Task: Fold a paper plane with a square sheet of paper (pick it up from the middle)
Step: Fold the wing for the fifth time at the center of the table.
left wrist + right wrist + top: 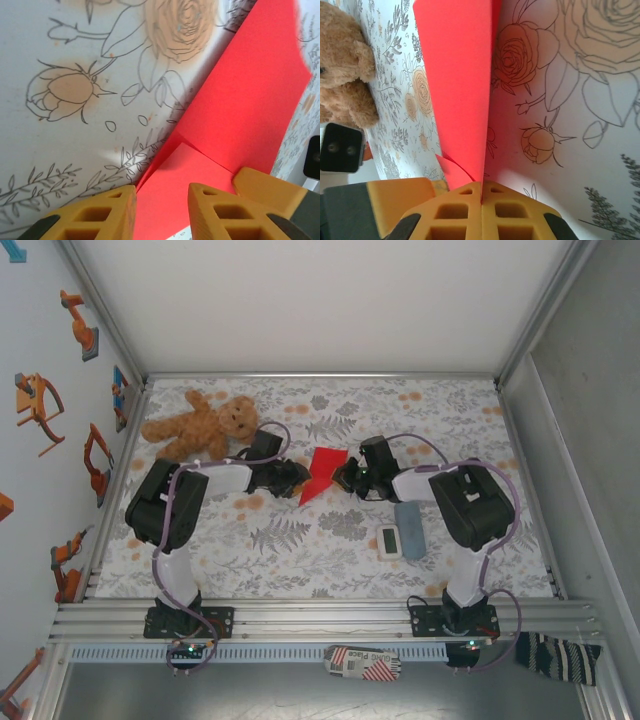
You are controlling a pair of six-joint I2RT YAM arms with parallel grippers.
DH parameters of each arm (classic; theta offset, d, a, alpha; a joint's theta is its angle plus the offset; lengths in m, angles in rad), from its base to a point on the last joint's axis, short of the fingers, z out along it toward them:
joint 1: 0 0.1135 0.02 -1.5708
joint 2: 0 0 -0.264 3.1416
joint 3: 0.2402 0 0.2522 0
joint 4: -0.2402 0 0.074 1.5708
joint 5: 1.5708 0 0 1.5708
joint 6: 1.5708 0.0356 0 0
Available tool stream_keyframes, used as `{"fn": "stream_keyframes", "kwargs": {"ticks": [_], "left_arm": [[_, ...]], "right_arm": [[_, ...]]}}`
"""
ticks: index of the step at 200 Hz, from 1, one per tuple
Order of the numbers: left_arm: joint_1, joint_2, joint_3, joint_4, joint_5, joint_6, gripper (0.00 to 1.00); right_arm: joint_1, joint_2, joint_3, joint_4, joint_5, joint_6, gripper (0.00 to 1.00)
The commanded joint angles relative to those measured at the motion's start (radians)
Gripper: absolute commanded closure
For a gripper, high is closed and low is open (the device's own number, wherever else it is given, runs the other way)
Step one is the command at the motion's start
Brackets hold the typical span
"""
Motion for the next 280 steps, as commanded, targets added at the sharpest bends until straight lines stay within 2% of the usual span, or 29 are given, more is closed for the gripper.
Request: {"fn": "stream_keyframes", "kwargs": {"ticks": [1, 38, 58, 77, 115, 143, 197, 230, 253, 280], "left_arm": [[-0.012, -0.094, 0.004, -0.053, -0.07, 0.137, 0.61], [-0.109, -0.157, 0.035, -0.132, -0.253, 0.427, 0.55], [-0.176, -0.175, 0.042, -0.129, -0.364, 0.588, 0.51], [-0.2, -0.173, 0.026, -0.08, -0.412, 0.686, 0.49], [-0.218, -0.142, -0.019, 0.078, -0.365, 0.809, 0.45], [-0.246, -0.115, -0.001, 0.101, -0.36, 0.888, 0.43], [-0.307, -0.032, 0.059, 0.052, -0.509, 1.055, 0.42], [-0.332, 0.012, 0.069, 0.078, -0.617, 1.132, 0.46], [-0.344, 0.029, 0.062, 0.107, -0.66, 1.167, 0.5], [-0.364, 0.037, 0.061, 0.112, -0.65, 1.183, 0.52]], "right_arm": [[0.001, -0.077, -0.01, -0.026, 0.046, -0.022, 1.0], [-0.011, -0.126, -0.008, -0.08, 0.05, -0.024, 1.0], [-0.016, -0.136, -0.008, -0.092, 0.043, -0.002, 1.0], [-0.029, -0.15, -0.012, -0.099, 0.037, 0.018, 1.0], [-0.056, -0.169, -0.021, -0.115, 0.014, 0.059, 1.0], [-0.067, -0.16, -0.027, -0.095, -0.019, 0.093, 1.0], [-0.077, -0.143, -0.032, -0.089, -0.032, 0.139, 1.0], [-0.079, -0.137, -0.03, -0.092, -0.038, 0.151, 1.0], [-0.08, -0.133, -0.029, -0.095, -0.04, 0.153, 1.0], [-0.082, -0.126, -0.029, -0.105, -0.039, 0.153, 0.99]]}}
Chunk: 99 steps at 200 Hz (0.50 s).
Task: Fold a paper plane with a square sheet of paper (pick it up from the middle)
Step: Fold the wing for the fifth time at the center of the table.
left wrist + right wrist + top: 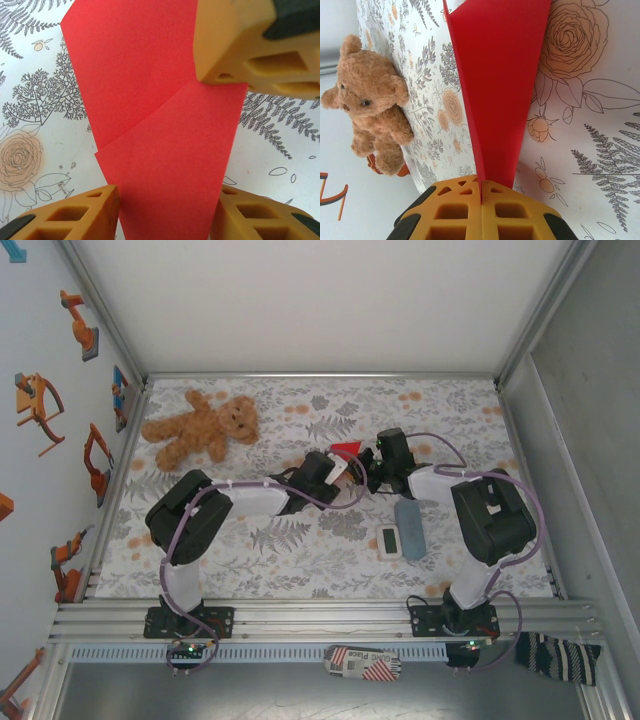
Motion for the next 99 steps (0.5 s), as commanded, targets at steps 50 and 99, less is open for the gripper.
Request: {"fn": "stream_keyframes", "kwargs": {"ticks": [50, 99], "left_arm": [[-0.028, -0.007, -0.001, 0.048, -0.031, 0.052, 0.57], [-0.027, -0.003, -0.006, 0.05, -0.031, 0.055, 0.71]], "right_arm": [[-0.009, 0.02, -0.008, -0.022, -0.009, 0.009, 0.99], [-0.009, 0.02, -0.013, -0.028, -0.008, 0.009, 0.98]]}}
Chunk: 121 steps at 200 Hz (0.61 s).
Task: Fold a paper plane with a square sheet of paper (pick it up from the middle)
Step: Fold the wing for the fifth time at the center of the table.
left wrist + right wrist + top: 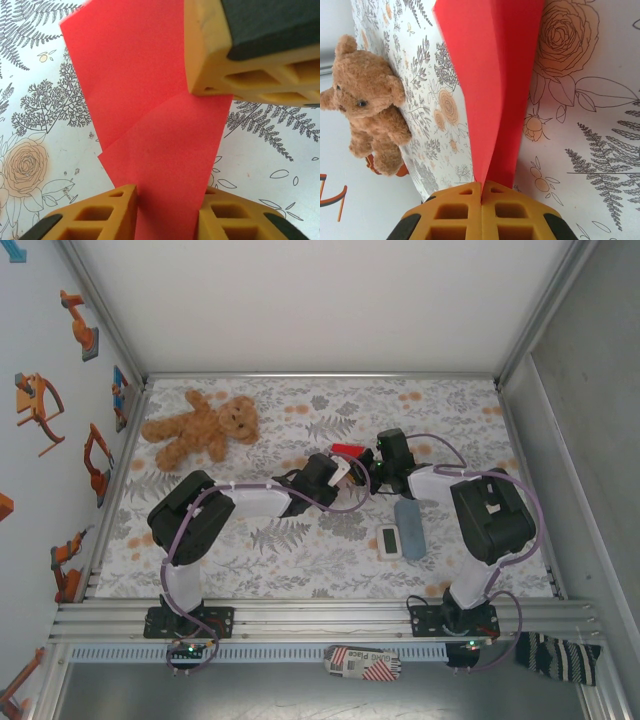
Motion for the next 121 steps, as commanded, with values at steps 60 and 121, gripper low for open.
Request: {"fn": "stream_keyframes", "kwargs": {"ticks": [60, 121], "left_arm": [[-0.008, -0.006, -0.025, 0.023, 0.038, 0.009, 0.81], [-0.006, -0.002, -0.047, 0.024, 0.106, -0.024, 0.81]], "right_arm": [[-0.024, -0.003, -0.017, -0.071, 0.011, -0.022, 0.74], [-0.086, -0.081, 0.004, -0.208, 0.075, -0.138, 0.41]]}}
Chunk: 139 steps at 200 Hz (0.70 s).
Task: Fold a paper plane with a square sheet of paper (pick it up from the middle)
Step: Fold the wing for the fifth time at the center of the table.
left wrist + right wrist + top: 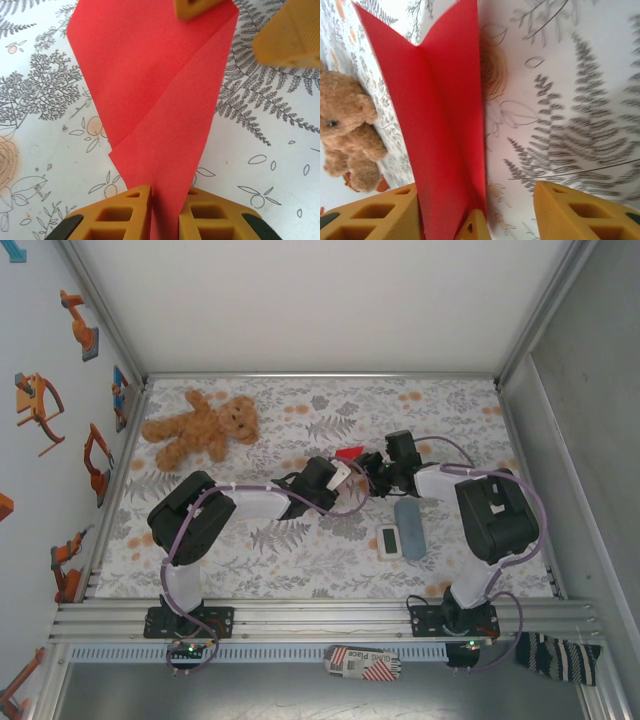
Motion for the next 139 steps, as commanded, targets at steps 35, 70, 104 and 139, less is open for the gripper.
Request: {"fn": "stream_keyframes", "kwargs": {"ticks": [35, 70, 104, 139], "left_arm": [[0.002, 0.012, -0.014, 0.0, 0.091, -0.041, 0.81], [0.017, 0.025, -0.011, -0.009, 0.153, -0.063, 0.81], [0.038, 0.028, -0.001, -0.034, 0.222, -0.077, 0.81], [0.06, 0.044, 0.019, -0.075, 0.283, -0.085, 0.81]], "right_arm": [[-0.05, -0.106, 0.003, -0.125, 0.087, -0.11, 0.38], [-0.069, -0.14, -0.009, -0.15, 0.118, -0.153, 0.38], [-0.081, -0.156, -0.018, -0.172, 0.134, -0.185, 0.39], [-0.083, -0.16, -0.023, -0.177, 0.129, -0.212, 0.39]]}}
